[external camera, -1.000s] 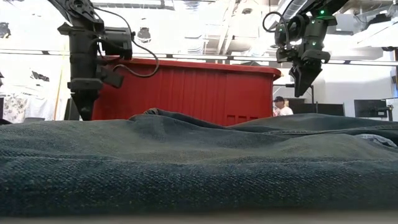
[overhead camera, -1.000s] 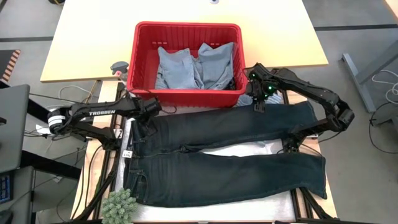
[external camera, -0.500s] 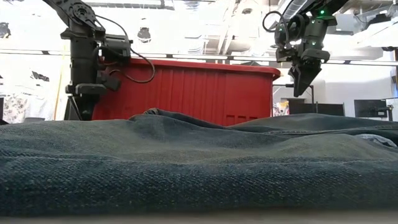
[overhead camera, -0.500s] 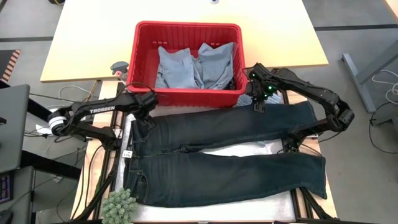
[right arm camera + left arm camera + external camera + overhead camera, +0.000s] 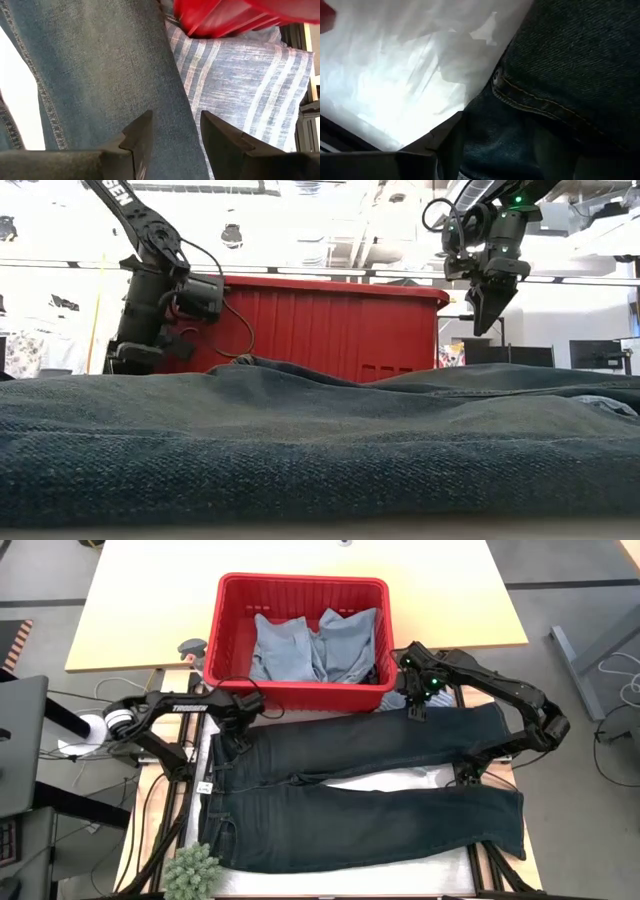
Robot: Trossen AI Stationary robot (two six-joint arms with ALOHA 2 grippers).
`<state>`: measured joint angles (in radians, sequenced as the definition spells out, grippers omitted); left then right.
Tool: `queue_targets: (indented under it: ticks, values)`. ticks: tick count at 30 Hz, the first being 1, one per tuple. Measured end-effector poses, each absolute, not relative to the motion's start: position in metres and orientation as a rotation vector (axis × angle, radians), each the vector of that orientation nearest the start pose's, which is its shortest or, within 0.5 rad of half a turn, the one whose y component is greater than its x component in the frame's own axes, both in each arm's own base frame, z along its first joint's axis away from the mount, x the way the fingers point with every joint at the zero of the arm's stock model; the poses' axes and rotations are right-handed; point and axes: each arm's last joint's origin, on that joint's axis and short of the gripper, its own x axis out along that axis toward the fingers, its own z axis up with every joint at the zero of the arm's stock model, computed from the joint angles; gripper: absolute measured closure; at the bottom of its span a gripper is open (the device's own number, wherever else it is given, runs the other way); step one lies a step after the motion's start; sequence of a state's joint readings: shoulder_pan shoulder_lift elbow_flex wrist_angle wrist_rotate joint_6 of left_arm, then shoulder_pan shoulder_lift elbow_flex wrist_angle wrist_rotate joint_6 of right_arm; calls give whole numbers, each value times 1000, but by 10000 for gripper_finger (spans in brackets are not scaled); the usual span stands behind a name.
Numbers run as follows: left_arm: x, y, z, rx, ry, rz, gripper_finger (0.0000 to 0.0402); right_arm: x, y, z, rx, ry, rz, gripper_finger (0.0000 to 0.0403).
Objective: Fold Laundry from Bin
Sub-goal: Fold the black pants
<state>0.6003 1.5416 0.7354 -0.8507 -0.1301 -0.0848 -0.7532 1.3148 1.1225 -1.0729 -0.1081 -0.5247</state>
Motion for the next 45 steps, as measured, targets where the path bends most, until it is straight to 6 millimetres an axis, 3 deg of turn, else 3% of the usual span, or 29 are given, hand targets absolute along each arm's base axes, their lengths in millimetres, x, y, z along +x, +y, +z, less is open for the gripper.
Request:
queue_targets:
  ticks: [4,9,10,17,21,25,31,45]
  values:
    - [178,125,135,-470,1624,583,242,173,-158,279,87,1256,-230,215]
    - [178,124,139,-445,1652,602,374,167,-163,277,81,1298,-280,217]
    - [178,124,140,-436,1649,613,384,165,-167,275,100,1301,-300,219]
    - [179,121,141,-403,1649,609,384,151,-191,218,267,1446,-290,227]
    - [180,120,141,-396,1653,607,384,149,-203,199,296,1488,-265,227]
    - [180,119,141,-391,1656,604,384,147,-210,203,290,1489,-265,227]
    - [180,119,141,-391,1656,606,384,133,-209,221,120,1565,-183,227]
    - [180,119,141,-388,1657,610,384,126,-201,196,63,1659,-102,239]
